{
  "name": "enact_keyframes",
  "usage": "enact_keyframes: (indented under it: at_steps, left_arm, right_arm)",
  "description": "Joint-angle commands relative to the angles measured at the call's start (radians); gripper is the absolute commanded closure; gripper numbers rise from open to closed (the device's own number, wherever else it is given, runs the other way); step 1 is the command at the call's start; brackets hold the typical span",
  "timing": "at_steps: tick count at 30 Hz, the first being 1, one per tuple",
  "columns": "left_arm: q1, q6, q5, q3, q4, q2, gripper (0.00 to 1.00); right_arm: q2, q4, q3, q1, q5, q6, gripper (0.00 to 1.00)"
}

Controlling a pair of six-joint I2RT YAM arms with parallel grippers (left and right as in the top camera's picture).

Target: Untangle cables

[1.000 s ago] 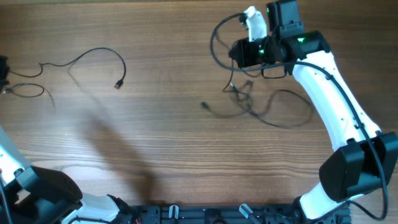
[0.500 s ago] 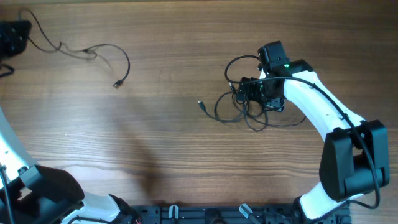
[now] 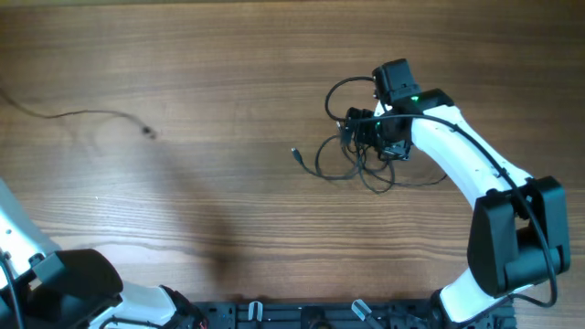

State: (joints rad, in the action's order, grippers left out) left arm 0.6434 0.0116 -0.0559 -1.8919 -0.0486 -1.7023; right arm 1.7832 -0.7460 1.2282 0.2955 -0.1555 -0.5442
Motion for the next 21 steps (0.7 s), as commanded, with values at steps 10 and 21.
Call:
enact_keyframes:
  at_steps: [10, 21]
  left_arm:
    - [-0.080, -0.029, -0.186, -0.010, -0.366, -0.358, 0.96]
    - [-0.102, -0.601, 0.146, -0.004, -0.723, -0.516, 0.00]
  right_arm:
    - [0.008, 0.034, 0.001, 0.068, 0.000, -0.012, 0.00]
    - [0.008, -0.020, 0.001, 0.067, -0.002, -0.005, 0.00]
